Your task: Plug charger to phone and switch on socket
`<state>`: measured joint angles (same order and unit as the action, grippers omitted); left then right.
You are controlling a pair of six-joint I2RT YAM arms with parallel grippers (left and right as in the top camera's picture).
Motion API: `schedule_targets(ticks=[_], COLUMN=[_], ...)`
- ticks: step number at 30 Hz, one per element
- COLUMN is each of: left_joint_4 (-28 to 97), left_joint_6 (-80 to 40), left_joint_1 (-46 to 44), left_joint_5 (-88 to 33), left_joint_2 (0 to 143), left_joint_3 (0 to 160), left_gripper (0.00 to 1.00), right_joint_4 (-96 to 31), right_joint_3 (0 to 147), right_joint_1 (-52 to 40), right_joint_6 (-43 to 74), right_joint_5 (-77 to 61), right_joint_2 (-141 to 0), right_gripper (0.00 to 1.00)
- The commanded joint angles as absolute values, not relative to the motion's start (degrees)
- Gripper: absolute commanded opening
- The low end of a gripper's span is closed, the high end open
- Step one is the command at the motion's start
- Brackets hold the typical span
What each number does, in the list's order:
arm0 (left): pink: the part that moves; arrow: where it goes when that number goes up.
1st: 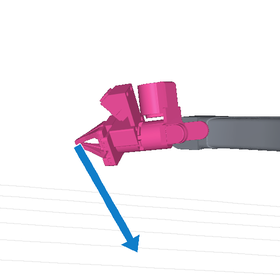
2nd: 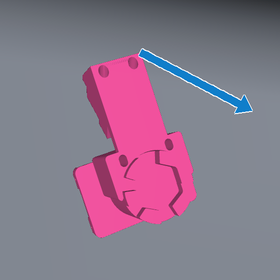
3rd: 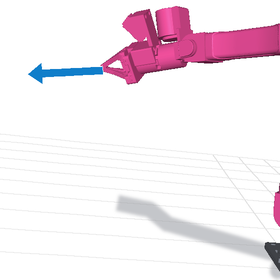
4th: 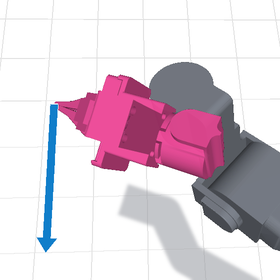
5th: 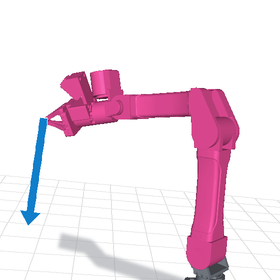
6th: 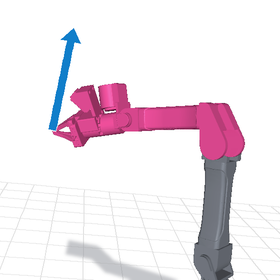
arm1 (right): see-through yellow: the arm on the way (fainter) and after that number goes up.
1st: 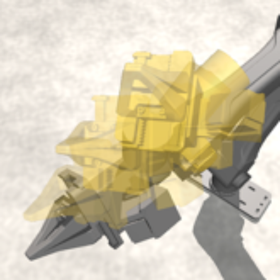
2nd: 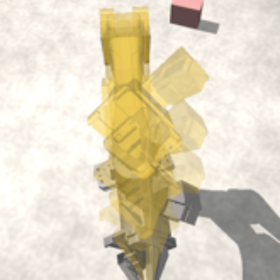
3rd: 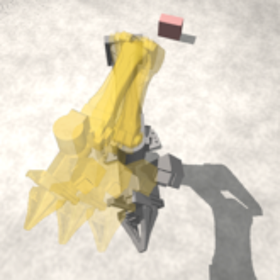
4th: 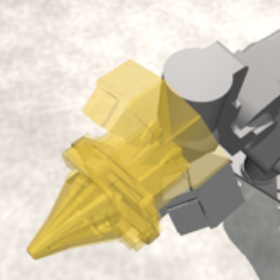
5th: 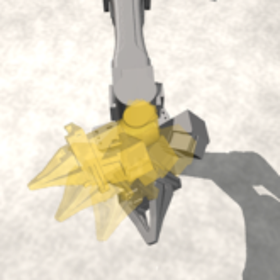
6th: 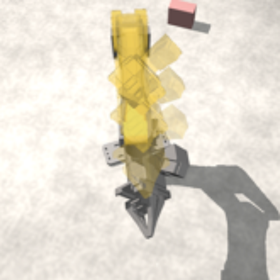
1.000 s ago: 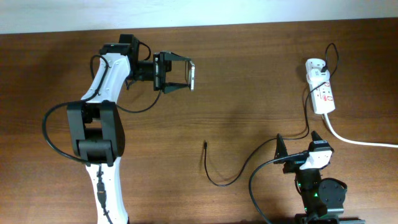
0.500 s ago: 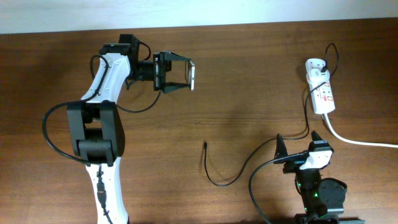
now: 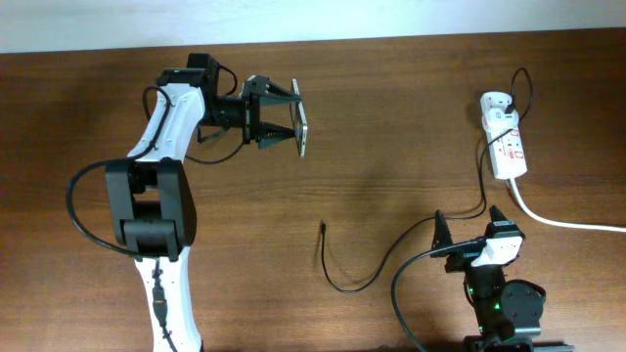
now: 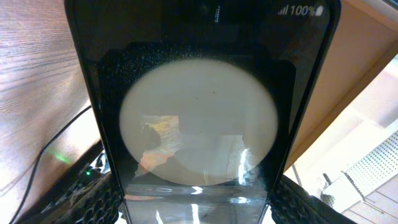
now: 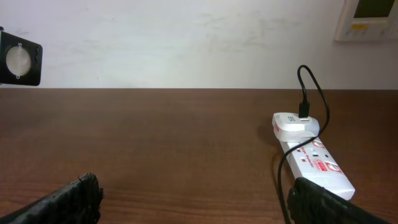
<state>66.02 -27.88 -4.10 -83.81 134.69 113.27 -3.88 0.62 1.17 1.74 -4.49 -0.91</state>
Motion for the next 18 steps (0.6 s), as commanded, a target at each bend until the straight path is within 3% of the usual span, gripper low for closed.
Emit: schedule_targets(ticks=[1,4,7,13,18], left_joint_4=[65.0,65.0,65.0,61.6,60.6], left_joint_6=[-26.0,-28.2,-29.3,-31.6,-35.9], left_joint_1=[-3.8,-3.8,-3.8,-3.8,-3.8], left_joint_5=[-85.4,-84.1,-82.0,-81.2,-79.2], left_joint_2=[135.2,135.2,135.2,135.2,135.2], left_joint_3=[114.8,114.8,114.8,115.7,121.4], left_gripper=[0.0,0.0,0.0,0.0,0.0], right_joint_4=[-2.9,3.9,3.0,-6.5,-14.9], right_joint_3=[0.3,0.3,0.3,9.1,27.7], right_joint_1=[0.8,0.8,0.8,0.8,0.8], right_joint_6=[2.5,9.4,18.6,16.5,15.0], right_joint_5=[-4.5,-5.7,-5.8,-5.7,-8.2], right_joint_2=[-0.5,-0.5,-0.5,-2.4,-22.5], right_gripper=[0.99,0.99,0.99,0.99,0.99])
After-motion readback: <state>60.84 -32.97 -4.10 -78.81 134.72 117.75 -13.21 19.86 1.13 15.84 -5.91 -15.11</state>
